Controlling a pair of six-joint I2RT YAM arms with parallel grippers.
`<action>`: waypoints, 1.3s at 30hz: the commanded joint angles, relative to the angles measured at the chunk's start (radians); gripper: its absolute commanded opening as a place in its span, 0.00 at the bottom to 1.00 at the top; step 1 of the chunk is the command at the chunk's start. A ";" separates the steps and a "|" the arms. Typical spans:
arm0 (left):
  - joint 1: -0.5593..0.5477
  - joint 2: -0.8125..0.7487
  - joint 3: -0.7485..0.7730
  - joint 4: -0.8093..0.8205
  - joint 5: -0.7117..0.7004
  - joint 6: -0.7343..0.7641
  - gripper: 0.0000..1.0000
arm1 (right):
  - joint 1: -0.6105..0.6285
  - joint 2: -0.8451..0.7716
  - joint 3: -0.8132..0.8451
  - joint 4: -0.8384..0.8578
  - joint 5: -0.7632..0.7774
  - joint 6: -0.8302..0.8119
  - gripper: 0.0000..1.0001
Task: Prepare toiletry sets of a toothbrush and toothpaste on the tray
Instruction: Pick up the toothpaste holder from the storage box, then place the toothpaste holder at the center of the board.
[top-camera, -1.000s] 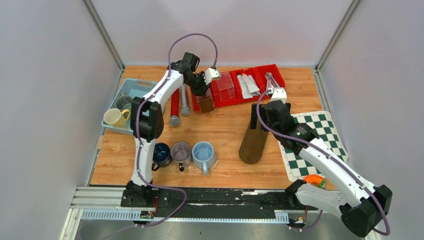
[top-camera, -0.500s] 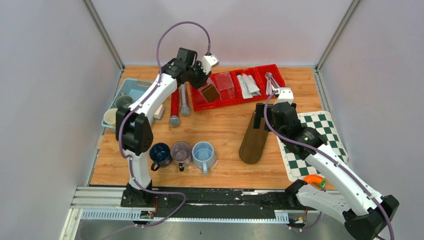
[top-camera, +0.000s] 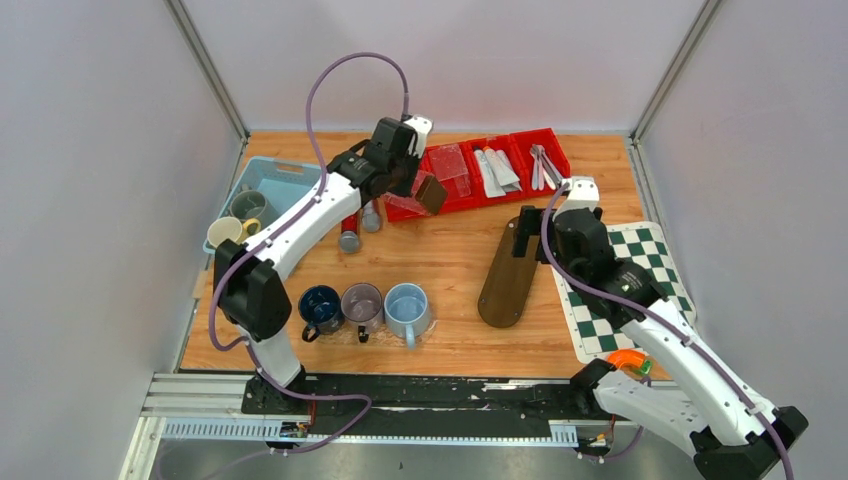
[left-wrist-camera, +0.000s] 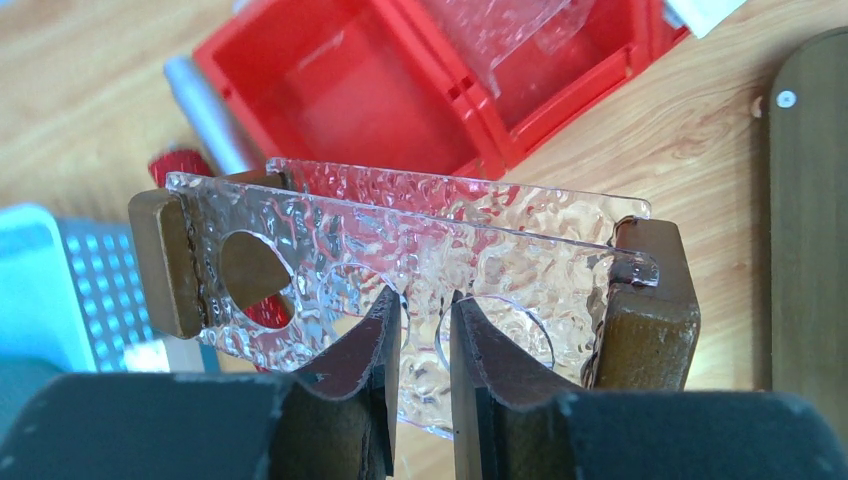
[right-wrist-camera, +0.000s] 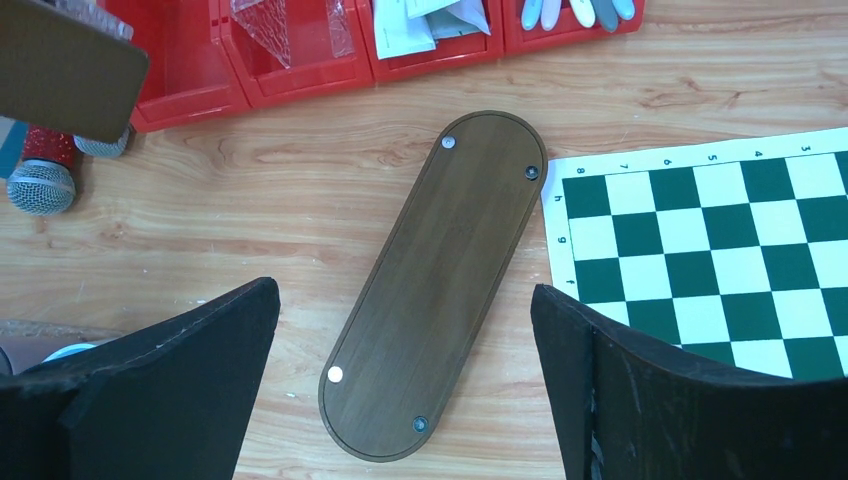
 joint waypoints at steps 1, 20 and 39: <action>-0.007 -0.091 -0.048 -0.044 -0.112 -0.215 0.00 | -0.005 -0.037 -0.011 0.013 0.028 -0.007 1.00; -0.113 -0.173 -0.224 -0.222 -0.168 -0.436 0.00 | -0.005 -0.054 -0.067 0.035 0.050 -0.017 1.00; -0.128 -0.122 -0.366 -0.232 -0.227 -0.511 0.00 | -0.006 -0.104 -0.108 0.042 0.044 -0.002 1.00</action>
